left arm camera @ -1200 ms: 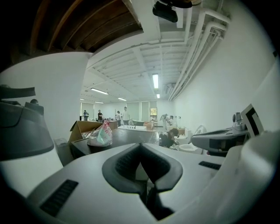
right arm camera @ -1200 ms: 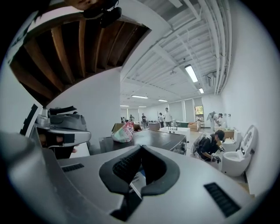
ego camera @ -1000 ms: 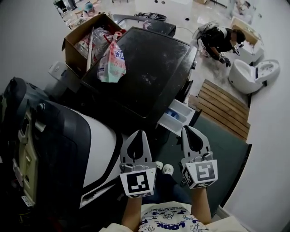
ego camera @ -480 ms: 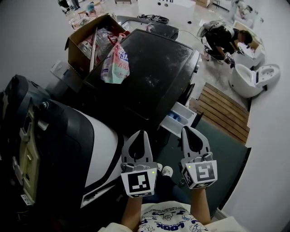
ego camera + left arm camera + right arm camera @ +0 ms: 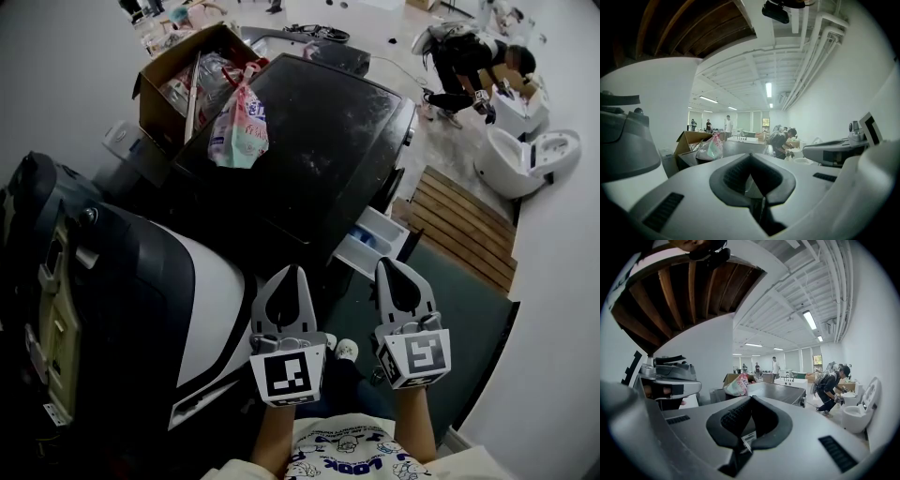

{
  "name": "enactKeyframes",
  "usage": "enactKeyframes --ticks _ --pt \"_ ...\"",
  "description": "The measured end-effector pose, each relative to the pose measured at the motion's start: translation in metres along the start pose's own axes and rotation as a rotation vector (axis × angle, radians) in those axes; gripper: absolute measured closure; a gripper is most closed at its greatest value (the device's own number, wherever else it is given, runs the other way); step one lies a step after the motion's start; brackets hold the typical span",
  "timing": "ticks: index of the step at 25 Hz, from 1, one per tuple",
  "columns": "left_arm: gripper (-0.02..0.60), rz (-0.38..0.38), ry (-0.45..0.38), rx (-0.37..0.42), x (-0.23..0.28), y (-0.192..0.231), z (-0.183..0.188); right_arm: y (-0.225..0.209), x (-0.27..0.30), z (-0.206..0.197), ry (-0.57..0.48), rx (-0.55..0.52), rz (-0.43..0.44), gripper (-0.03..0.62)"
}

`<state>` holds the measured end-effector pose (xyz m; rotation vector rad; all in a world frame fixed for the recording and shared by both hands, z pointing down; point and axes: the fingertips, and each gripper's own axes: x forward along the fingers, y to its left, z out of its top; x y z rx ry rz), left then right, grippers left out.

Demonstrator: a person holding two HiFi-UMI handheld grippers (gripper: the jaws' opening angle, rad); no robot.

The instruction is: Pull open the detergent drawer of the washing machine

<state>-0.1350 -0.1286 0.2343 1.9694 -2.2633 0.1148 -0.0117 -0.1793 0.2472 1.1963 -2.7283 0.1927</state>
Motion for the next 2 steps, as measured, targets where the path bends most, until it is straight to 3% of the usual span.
enactKeyframes --ticks 2 --pt "0.568 -0.006 0.028 0.022 -0.0004 0.0004 -0.0036 -0.0004 0.0018 0.0083 0.011 -0.012 -0.01 0.583"
